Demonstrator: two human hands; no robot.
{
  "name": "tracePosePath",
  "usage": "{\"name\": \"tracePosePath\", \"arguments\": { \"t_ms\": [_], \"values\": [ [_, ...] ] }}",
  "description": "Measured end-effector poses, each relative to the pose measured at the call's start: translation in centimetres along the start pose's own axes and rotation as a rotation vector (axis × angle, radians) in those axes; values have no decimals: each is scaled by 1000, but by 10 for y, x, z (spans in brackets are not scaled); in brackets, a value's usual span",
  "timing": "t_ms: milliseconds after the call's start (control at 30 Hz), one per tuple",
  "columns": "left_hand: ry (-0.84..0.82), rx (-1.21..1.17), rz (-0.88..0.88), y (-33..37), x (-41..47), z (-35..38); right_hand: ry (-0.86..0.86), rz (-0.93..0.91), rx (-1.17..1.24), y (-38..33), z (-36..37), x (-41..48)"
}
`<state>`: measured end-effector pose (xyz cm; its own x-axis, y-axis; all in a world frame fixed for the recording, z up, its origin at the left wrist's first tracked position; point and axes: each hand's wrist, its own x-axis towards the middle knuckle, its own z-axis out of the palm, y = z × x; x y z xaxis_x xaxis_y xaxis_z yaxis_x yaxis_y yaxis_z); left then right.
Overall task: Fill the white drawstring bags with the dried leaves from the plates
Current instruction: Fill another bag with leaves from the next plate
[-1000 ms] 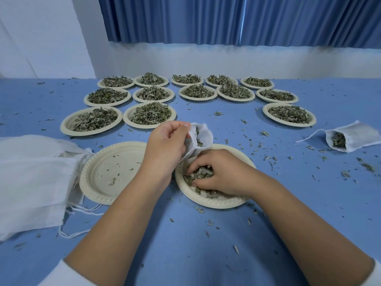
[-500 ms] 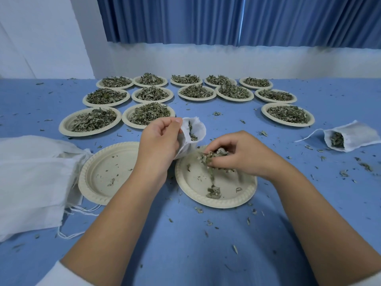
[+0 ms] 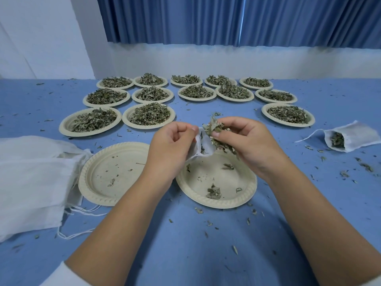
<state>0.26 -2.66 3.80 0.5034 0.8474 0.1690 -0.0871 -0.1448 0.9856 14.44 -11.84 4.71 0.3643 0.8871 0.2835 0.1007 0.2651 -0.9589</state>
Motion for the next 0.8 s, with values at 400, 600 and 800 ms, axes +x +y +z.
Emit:
{"name": "tracePosePath", "arguments": {
  "t_ms": [400, 600, 800],
  "values": [
    [-38, -64, -102, -2, 1, 2, 115, -69, -342, 3, 7, -3],
    [-37, -123, -136, -1, 0, 3, 103, -95, -495, 8, 9, -4],
    [-130, -26, -72, 0, -5, 7, 66, -129, -739, 14, 11, -4]
  ]
}}
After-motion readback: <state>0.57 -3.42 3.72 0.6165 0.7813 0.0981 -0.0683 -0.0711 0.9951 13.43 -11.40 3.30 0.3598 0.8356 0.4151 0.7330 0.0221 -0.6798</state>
